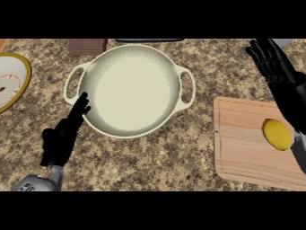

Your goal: Pick the lemon from the cutting board and place it in the pot

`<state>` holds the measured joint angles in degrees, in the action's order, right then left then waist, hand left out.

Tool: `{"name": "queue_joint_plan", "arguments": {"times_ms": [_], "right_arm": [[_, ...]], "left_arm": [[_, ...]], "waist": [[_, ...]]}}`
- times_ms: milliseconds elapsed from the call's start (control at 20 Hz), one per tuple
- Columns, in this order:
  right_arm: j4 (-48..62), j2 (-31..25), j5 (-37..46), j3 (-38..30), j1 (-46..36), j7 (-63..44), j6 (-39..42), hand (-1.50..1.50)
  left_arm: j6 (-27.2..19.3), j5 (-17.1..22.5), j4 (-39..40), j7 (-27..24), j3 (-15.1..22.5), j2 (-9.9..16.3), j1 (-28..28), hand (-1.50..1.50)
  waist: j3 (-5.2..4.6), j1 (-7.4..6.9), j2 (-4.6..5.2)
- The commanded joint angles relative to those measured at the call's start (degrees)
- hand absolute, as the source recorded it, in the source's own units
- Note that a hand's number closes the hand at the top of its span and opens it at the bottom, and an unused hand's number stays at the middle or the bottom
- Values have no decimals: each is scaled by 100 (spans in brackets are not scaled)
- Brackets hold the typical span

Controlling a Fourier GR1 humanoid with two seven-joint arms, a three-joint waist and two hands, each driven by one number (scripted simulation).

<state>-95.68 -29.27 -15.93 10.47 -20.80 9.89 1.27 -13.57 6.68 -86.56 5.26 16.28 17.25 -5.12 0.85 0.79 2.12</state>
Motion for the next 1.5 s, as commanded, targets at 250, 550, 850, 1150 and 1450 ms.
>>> {"name": "queue_joint_plan", "arguments": {"times_ms": [250,550,850,1150,1450], "right_arm": [[953,-36,-2082,410,674,-405,2539,-150],[1248,-1101,483,-866,1548,2792,1430,-150],[1683,-2306,977,-1637,1875,3708,1984,-150],[1493,-3603,1330,-2074,2073,3464,2438,-150],[641,-3991,1708,-1751,2164,2329,2632,-150]], "left_arm": [[-146,436,-483,312,-470,-225,-414,0],[-54,753,-702,794,-752,-11,-184,0],[-147,655,-844,1026,-642,-165,-273,0],[46,748,-1209,1121,-722,-20,-54,0],[8,668,-1063,1074,-739,-196,-61,0]], "waist": [[-62,-279,-145],[-57,51,-220],[-79,13,-221],[-87,-19,-240],[-92,-50,-226]]}}
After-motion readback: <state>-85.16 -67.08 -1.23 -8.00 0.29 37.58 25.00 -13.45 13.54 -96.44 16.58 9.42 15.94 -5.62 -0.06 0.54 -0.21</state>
